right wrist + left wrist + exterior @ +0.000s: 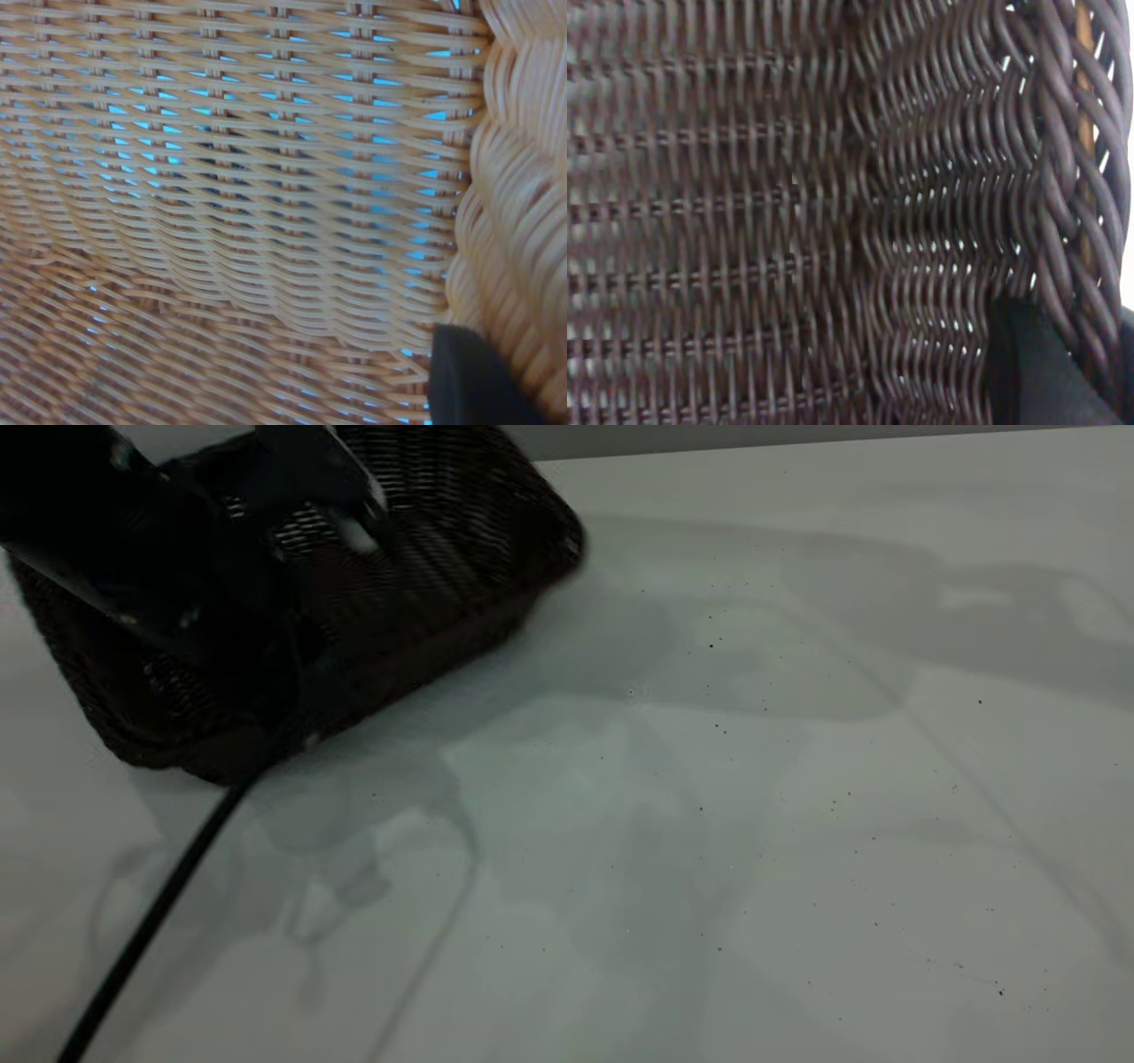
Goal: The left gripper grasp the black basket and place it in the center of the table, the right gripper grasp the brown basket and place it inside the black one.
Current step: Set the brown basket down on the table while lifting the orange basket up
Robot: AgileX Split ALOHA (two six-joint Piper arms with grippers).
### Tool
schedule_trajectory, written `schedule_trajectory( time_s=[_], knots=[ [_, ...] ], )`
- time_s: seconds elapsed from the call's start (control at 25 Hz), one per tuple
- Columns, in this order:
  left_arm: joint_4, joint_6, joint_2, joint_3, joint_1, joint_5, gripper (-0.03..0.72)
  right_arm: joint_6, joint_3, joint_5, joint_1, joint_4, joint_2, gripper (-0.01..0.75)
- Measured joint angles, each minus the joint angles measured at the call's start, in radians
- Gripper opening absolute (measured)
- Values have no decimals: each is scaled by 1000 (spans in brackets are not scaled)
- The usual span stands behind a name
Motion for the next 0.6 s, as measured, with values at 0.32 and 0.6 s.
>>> schedule_trajectory(
  time_s=[0.32,0.6],
  knots=[
    [0,110,-57,0,-106,110,137,-5,0,-7,0,-3,3,100],
    [-5,209,-143,0,-161,184,134,-4,0,-9,0,-3,4,100]
  ],
)
